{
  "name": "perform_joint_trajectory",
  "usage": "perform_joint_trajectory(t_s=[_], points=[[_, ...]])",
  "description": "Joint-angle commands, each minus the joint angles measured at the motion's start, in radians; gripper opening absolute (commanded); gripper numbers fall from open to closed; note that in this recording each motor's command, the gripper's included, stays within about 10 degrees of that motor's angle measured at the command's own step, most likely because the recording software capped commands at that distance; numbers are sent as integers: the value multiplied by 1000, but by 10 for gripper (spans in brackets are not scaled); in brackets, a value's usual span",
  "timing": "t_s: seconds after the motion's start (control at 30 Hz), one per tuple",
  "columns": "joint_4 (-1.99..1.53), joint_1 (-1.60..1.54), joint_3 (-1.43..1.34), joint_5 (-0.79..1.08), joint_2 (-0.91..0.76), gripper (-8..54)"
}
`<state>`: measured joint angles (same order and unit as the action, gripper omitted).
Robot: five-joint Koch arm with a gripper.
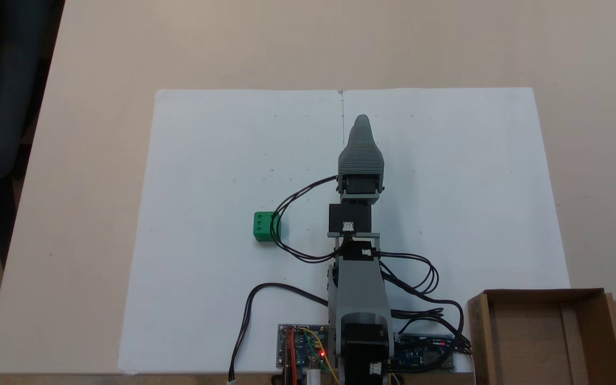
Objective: Grasp a green dice and put it in the bin.
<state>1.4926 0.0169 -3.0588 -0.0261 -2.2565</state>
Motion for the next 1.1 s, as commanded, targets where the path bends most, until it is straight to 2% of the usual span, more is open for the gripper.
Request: perform_joint_trajectory(t_s=[0.0, 1.07], points=[[-175, -8, -71, 118, -106, 422], [-210, -6, -71, 118, -106, 422]])
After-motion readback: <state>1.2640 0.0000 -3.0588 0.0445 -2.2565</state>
